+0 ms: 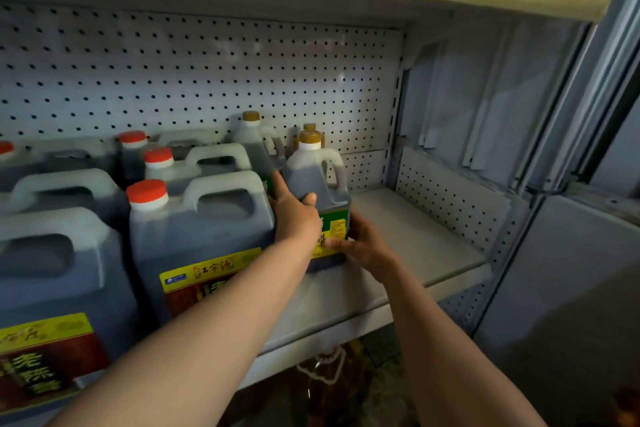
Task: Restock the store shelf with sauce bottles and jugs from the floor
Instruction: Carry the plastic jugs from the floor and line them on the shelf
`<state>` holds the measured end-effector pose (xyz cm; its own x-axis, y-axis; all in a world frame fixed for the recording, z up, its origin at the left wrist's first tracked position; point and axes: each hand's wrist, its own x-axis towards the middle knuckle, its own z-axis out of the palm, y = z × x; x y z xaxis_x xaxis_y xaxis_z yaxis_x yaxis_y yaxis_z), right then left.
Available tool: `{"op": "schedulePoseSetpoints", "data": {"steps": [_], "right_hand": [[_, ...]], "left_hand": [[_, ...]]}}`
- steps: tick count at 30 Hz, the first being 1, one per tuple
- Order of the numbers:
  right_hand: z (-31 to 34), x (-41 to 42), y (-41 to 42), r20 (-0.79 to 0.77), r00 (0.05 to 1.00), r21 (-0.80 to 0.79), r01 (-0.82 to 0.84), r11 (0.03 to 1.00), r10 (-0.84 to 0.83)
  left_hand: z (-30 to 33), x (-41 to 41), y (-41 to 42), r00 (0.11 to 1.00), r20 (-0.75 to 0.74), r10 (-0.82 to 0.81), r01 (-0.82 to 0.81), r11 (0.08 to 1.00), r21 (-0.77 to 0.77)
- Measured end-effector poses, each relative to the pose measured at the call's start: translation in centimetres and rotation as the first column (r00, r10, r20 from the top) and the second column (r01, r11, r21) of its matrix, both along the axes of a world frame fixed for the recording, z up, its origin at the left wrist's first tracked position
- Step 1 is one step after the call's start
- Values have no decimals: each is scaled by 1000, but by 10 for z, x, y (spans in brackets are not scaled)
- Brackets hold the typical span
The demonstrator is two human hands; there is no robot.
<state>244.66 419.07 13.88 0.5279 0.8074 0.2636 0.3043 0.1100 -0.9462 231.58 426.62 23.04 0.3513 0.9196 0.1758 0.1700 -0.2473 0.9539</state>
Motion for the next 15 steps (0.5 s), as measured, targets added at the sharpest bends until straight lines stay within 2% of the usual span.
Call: {"op": "schedulePoseSetpoints", "data": {"steps": [15], "right_hand": [[-7, 11, 17, -27, 998, -31, -56, 998, 55]], "left_hand": [[-4, 1, 8, 997, -32, 66, -66, 998, 24]]}}
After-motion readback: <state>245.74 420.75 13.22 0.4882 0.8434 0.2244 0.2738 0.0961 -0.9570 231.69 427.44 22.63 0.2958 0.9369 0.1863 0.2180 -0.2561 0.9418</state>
